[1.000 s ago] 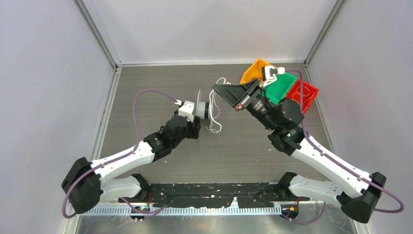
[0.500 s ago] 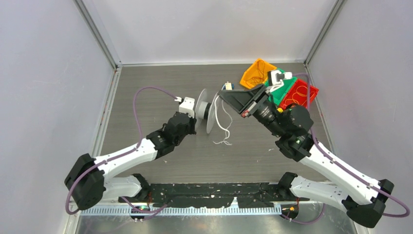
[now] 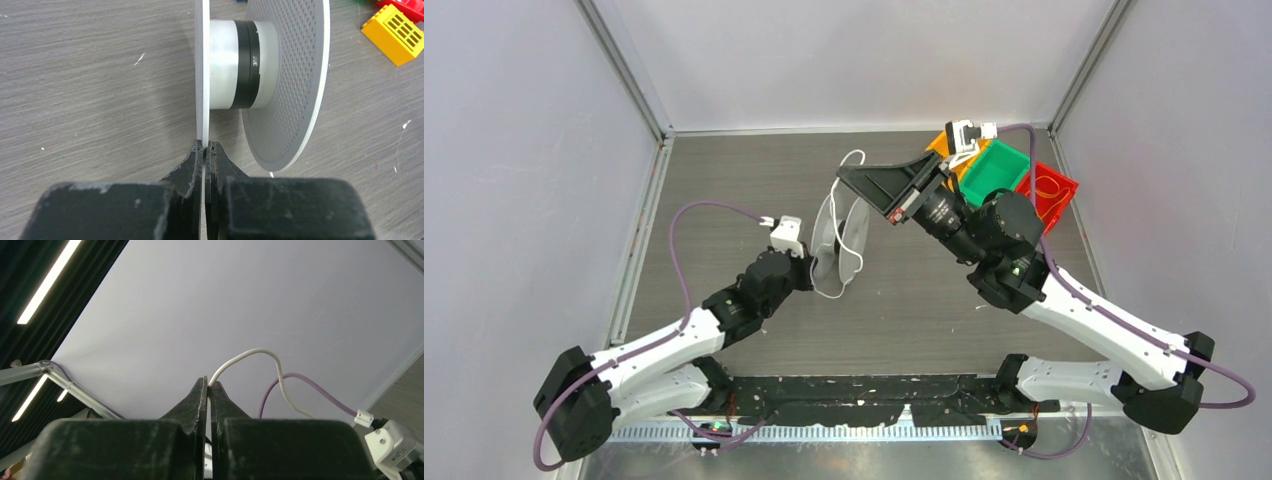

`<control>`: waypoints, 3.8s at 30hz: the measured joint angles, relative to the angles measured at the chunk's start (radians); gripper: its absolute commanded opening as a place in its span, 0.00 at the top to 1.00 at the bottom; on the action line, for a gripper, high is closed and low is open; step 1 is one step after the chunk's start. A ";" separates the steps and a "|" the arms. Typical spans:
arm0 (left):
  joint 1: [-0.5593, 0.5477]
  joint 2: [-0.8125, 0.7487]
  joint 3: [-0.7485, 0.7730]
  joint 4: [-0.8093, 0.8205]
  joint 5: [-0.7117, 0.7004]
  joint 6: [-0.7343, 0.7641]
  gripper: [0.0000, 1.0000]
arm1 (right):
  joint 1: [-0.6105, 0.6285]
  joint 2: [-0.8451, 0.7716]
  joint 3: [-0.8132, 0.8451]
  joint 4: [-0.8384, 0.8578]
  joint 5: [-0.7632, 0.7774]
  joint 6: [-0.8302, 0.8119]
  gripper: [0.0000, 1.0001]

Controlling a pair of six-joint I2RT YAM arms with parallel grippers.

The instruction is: Wrap the cables

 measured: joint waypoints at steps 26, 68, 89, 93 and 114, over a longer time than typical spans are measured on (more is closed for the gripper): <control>-0.006 -0.177 -0.117 -0.008 0.055 0.006 0.83 | -0.181 0.239 0.002 0.019 0.137 0.042 0.95; -0.006 0.090 -0.133 0.224 0.136 0.101 0.63 | -0.220 0.125 -0.142 0.138 0.081 0.182 0.95; -0.021 0.054 -0.134 0.252 0.148 0.055 0.45 | -0.003 0.108 -0.071 0.096 0.177 0.011 0.95; -0.021 0.088 -0.132 0.266 0.114 0.061 0.34 | -0.021 0.099 -0.053 0.082 0.209 -0.045 0.94; 0.075 0.612 0.325 0.333 0.102 0.201 0.83 | -0.190 -0.097 -0.135 0.023 0.216 -0.163 0.95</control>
